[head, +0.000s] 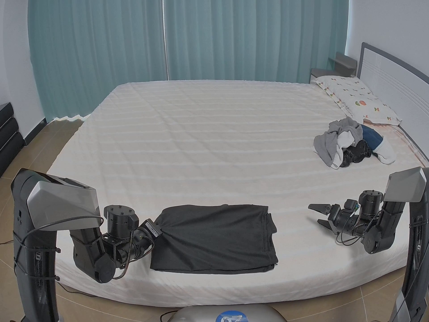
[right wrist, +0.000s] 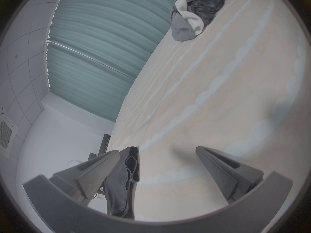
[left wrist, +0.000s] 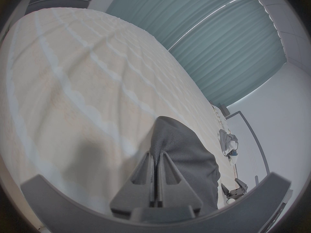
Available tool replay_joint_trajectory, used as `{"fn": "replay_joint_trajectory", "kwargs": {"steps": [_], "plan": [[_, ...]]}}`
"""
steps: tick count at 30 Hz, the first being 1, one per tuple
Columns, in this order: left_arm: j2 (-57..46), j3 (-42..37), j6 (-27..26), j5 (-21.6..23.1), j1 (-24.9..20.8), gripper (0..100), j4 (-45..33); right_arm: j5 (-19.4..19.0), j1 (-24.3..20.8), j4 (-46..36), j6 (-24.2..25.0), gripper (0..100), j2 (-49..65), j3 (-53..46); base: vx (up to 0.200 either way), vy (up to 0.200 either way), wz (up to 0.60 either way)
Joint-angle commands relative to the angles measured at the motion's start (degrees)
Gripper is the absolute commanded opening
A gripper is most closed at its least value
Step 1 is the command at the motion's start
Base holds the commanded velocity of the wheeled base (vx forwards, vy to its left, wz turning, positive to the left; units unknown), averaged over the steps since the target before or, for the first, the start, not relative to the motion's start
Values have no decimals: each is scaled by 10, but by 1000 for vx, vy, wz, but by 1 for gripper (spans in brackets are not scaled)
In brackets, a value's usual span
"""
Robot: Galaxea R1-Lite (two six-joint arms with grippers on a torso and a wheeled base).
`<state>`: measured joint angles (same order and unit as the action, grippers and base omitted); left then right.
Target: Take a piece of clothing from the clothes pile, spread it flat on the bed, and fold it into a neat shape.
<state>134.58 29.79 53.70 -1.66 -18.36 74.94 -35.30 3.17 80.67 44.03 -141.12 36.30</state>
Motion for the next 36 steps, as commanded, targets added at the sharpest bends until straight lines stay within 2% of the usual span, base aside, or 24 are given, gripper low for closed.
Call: {"fn": "replay_joint_trajectory", "kwargs": {"steps": [1, 13, 22, 23, 36], "plan": [[-1, 0, 0, 0, 0, 0, 0, 0, 0, 0, 0, 100, 1, 0, 0, 200, 0], [-6, -9, 0, 0, -1, 0, 1, 0, 0, 0, 0, 100, 1, 0, 0, 200, 0], [-6, -13, 0, 0, -4, 0, 4, 0, 0, 0, 0, 100, 1, 0, 0, 0, 0], [-6, -14, 0, 0, -6, 100, 4, 0, 0, 0, 0, 100, 1, 0, 0, 0, 0], [-21, -25, 1, -1, -3, 100, 8, 0, 0, 0, 0, 100, 1, 0, 0, 0, 0]]}}
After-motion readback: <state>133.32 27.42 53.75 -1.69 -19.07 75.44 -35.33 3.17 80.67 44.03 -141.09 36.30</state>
